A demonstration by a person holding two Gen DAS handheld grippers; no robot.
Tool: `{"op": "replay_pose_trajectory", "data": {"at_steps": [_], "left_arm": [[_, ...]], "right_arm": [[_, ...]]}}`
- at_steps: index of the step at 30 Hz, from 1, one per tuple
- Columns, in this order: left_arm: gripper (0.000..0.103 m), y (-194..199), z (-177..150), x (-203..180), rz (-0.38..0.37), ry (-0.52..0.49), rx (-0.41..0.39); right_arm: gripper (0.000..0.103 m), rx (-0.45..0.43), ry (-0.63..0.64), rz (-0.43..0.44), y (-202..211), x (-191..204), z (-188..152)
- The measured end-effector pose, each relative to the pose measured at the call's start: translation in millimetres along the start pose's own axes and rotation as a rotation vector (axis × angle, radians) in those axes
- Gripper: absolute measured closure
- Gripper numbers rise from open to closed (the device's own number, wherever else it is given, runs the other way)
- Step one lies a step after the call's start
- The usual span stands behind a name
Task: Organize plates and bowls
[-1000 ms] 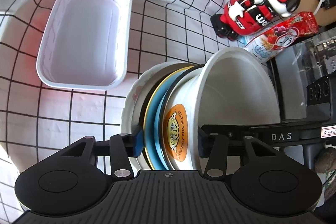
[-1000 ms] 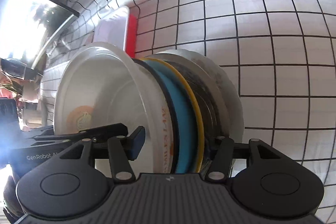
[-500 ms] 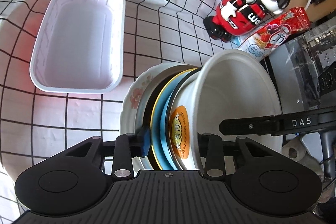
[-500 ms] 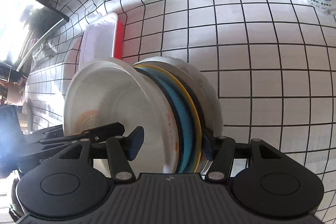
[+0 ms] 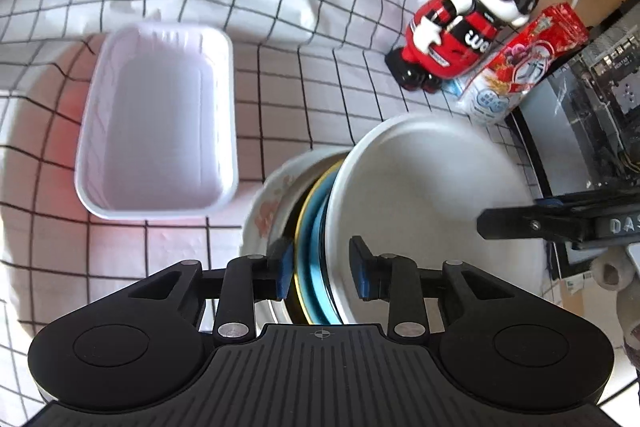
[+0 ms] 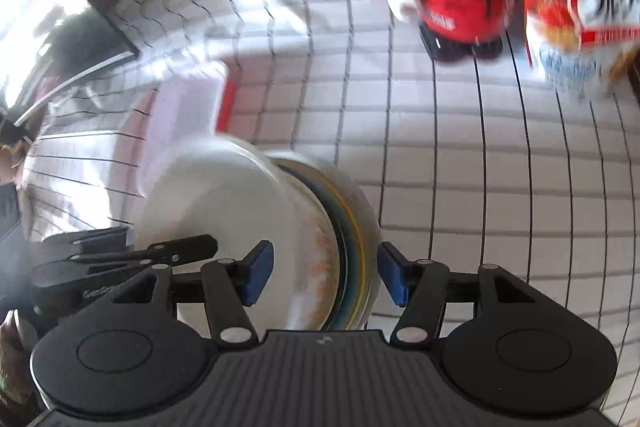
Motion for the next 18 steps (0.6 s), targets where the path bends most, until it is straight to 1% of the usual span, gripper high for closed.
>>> {"op": "replay_pose_trajectory", "data": {"at_steps": [1, 3, 7, 9, 10, 11, 12, 13, 15, 16, 18], "left_arm": [[0.071, 3, 1, 1, -0.002, 0.01, 0.0], [0.071, 13, 3, 3, -0.009, 0.018, -0.021], [0.071, 44, 11, 14, -0.043, 0.044, -0.095], [0.071, 58, 19, 30, -0.047, 0.089, -0.139], [0.071, 63, 23, 40, -0.038, 0.121, -0.163], [0.071, 67, 28, 52, -0.015, 0.158, -0.189], [0.071, 69, 33, 64, 0.017, 0.193, -0.207], [0.071, 69, 38, 75, 0.056, 0.223, -0.219], [0.071, 63, 47, 97, 0.147, 0.266, -0.239], [0.071, 57, 51, 106, 0.189, 0.281, -0.237], [0.071, 39, 58, 123, 0.249, 0.311, -0.203]], "right_arm": [[0.045, -0.005, 0.006, 0.009, 3, 1, 0], [0.045, -0.018, 0.014, -0.009, 5, 0, 0], [0.043, -0.046, 0.052, -0.015, 9, 4, -1], [0.04, -0.06, 0.095, -0.048, 14, 13, 1], [0.04, -0.071, 0.117, -0.068, 16, 19, 4], [0.039, -0.086, 0.143, -0.089, 18, 26, 9], [0.037, -0.102, 0.169, -0.11, 21, 34, 15], [0.031, -0.118, 0.186, -0.125, 24, 41, 24], [0.024, -0.137, 0.201, -0.143, 24, 56, 45], [0.023, -0.133, 0.201, -0.148, 21, 63, 57], [0.022, -0.086, 0.192, -0.134, 1, 80, 85]]}}
Point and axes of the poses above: each gripper's, at about its wrist camera, not at the fingertips, and y roughly against the way its jaws point, x to its left, z to its top, the point moved 3 cm from there along -y, roughly the way its jaws point, and after that the axes turned 9 degrees about z, right-handed, at the moved point
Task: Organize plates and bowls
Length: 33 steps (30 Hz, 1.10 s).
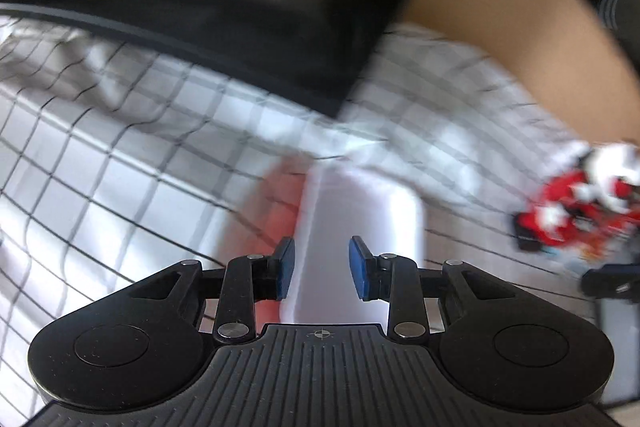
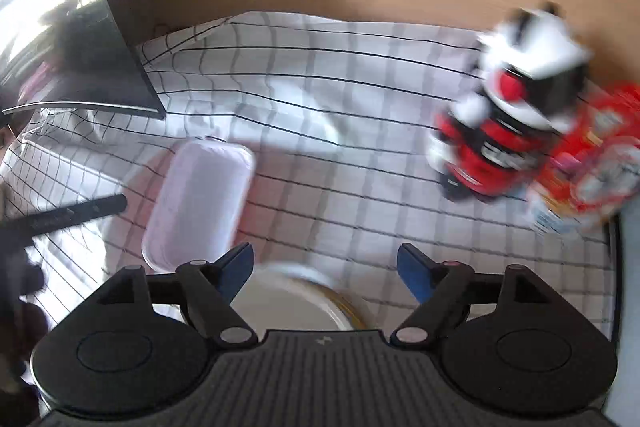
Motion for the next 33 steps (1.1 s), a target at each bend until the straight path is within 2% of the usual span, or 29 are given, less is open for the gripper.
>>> {"op": "replay_pose_trajectory", "data": {"at_steps": [1, 3, 5, 7, 12, 14, 15, 16, 19, 21, 25, 27, 30, 33], "left_arm": [[0.071, -11, 2, 2, 0.015, 0.01, 0.016], [0.07, -34, 3, 3, 0.024, 0.02, 0.046], [0.07, -53, 3, 0, 0.043, 0.013, 0.065], [0.067, -66, 1, -3, 0.05, 0.004, 0.064], [0.066, -72, 0, -8, 0.022, -0.026, 0.041], [0.068, -72, -2, -10, 0.015, -0.02, 0.039], [0.068, -72, -3, -10, 0.006, -0.016, 0.045], [0.068, -70, -4, -9, -0.006, -0.014, 0.05], [0.068, -66, -6, -13, -0.02, -0.036, 0.052], [0.068, -67, -7, -16, -0.018, -0.055, 0.061], [0.07, -78, -8, -12, 0.001, -0.034, 0.098], [0.074, -70, -7, -10, -0.008, -0.008, 0.113], [0.077, -29, 5, -14, -0.077, 0.009, 0.065], [0.078, 32, 22, -34, -0.114, -0.025, -0.02]], "right_arm": [[0.018, 0.024, -0.009, 0.028, -12, 7, 11], [0.017, 0.094, -0.044, 0.101, -48, 19, 34], [0.018, 0.156, -0.118, 0.112, -84, 25, 47], [0.023, 0.205, -0.173, 0.097, -119, 30, 55], [0.026, 0.272, -0.218, 0.007, -177, 33, 52], [0.049, 0.326, -0.271, -0.009, -193, 26, 44], [0.068, 0.356, -0.297, 0.009, -199, 23, 39], [0.074, 0.38, -0.316, 0.032, -203, 22, 36], [0.08, 0.357, -0.271, 0.046, -194, 25, 34], [0.081, 0.35, -0.241, 0.05, -189, 29, 33], [0.085, 0.336, -0.226, 0.066, -183, 34, 28], [0.085, 0.308, -0.228, 0.086, -175, 37, 27], [0.085, 0.219, -0.156, 0.084, -140, 49, 32], [0.085, 0.12, -0.102, 0.117, -83, 55, 41]]}}
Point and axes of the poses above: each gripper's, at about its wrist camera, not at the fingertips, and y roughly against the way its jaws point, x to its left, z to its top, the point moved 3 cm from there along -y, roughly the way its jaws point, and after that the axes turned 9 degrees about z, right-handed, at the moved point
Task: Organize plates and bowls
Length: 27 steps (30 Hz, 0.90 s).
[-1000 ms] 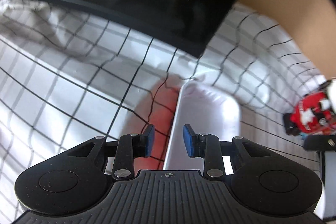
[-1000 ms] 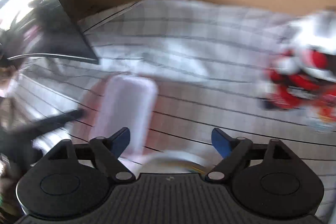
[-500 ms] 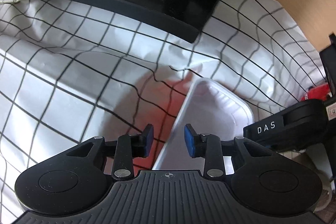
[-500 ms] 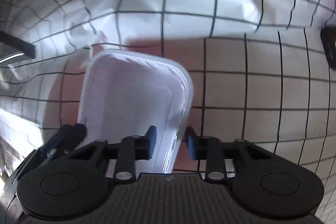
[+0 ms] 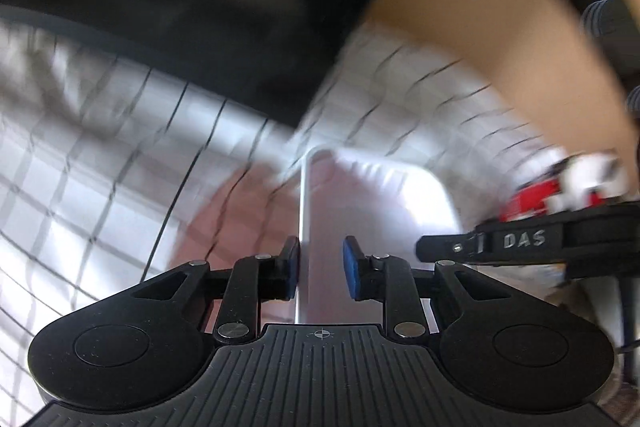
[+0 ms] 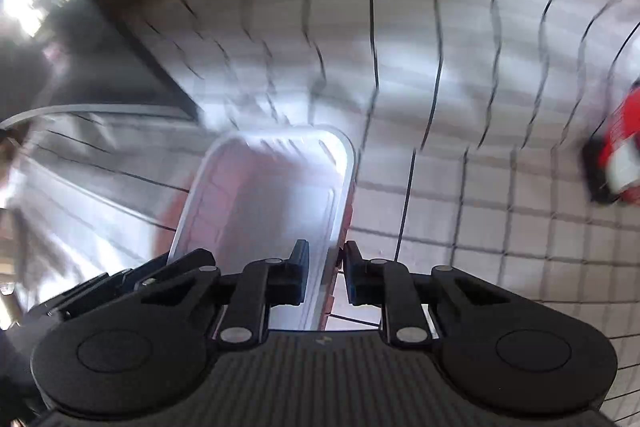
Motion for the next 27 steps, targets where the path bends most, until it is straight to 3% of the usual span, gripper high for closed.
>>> {"op": "replay_pose_trajectory", "data": {"at_steps": [5, 7, 10, 14, 18, 23, 27], "left_arm": [[0.078, 88, -2, -64, -0.058, -0.13, -0.11], [0.078, 105, -17, -83, -0.087, -0.175, -0.128], [0.078, 104, -47, -100, -0.092, -0.227, -0.156], [0.084, 64, -90, -104, -0.102, -0.237, -0.052], [0.087, 45, -119, -100, -0.008, -0.303, -0.022], [0.089, 46, -133, -97, 0.003, -0.3, 0.0], [0.089, 46, -126, -98, -0.017, -0.255, 0.02]], "right_arm": [[0.085, -0.196, 0.132, 0.035, 115, 11, -21], [0.084, -0.286, 0.184, 0.03, 156, 5, -44], [0.081, -0.372, 0.222, 0.051, 185, -17, -81], [0.072, -0.412, 0.234, 0.043, 164, -51, -117], [0.072, -0.331, 0.217, 0.039, 138, -77, -135], [0.067, -0.344, 0.176, 0.067, 139, -85, -132], [0.057, -0.364, 0.089, 0.1, 134, -99, -122]]}}
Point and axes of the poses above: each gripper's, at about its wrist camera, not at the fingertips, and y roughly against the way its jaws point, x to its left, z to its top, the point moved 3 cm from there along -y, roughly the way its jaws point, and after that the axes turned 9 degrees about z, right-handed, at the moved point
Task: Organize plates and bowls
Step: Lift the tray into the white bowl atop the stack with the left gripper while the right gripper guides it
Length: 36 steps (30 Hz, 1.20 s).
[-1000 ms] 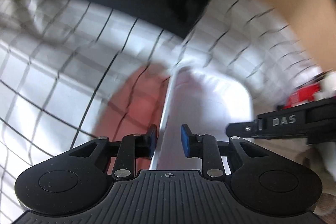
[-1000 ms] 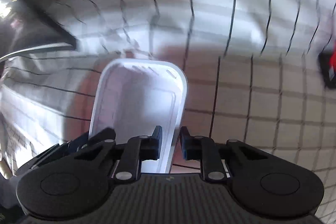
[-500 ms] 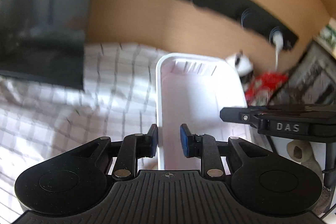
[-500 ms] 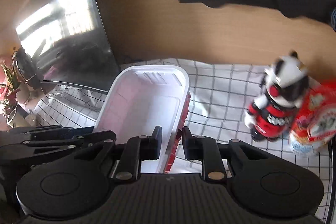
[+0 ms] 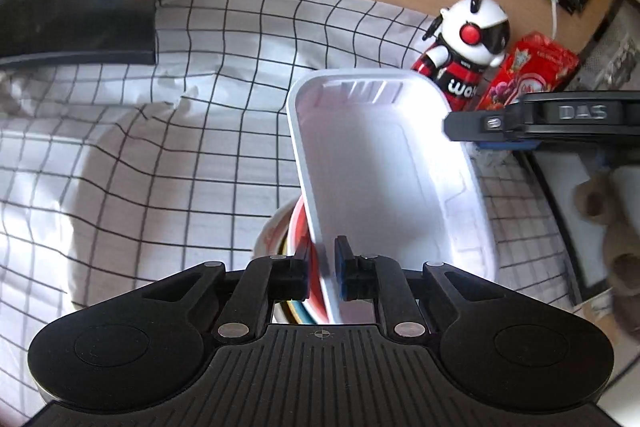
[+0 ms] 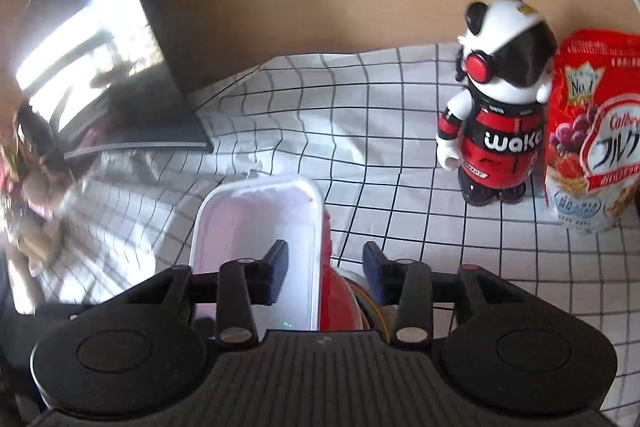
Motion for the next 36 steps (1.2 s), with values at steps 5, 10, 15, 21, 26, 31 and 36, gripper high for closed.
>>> {"op": "replay_pose_trajectory", "data": {"at_steps": [5, 10, 15, 21, 26, 31, 36], "left_arm": [[0.089, -11, 24, 16, -0.011, 0.144, 0.019], [0.083, 9, 43, 6, -0.066, 0.134, -0.014], [0.083, 30, 38, -4, -0.05, 0.079, -0.044], [0.083, 2, 7, -9, 0.073, -0.017, 0.03], [0.083, 6, 0, -2, 0.095, -0.03, 0.007], [0.081, 8, -1, 1, 0.087, -0.037, 0.008], [0.073, 7, -5, 8, 0.071, -0.045, 0.021]], "right_arm": [[0.056, 0.04, -0.176, 0.045, -32, -16, 17], [0.058, 0.027, -0.223, 0.137, -17, -6, 26], [0.058, -0.025, -0.094, 0.164, 27, 13, 26], [0.058, 0.013, -0.067, 0.071, 16, -1, -8], [0.058, 0.017, -0.095, 0.055, 15, -10, -17], [0.058, 0.071, -0.09, 0.02, 4, -17, -39], [0.058, 0.118, -0.119, -0.029, -7, -28, -60]]}}
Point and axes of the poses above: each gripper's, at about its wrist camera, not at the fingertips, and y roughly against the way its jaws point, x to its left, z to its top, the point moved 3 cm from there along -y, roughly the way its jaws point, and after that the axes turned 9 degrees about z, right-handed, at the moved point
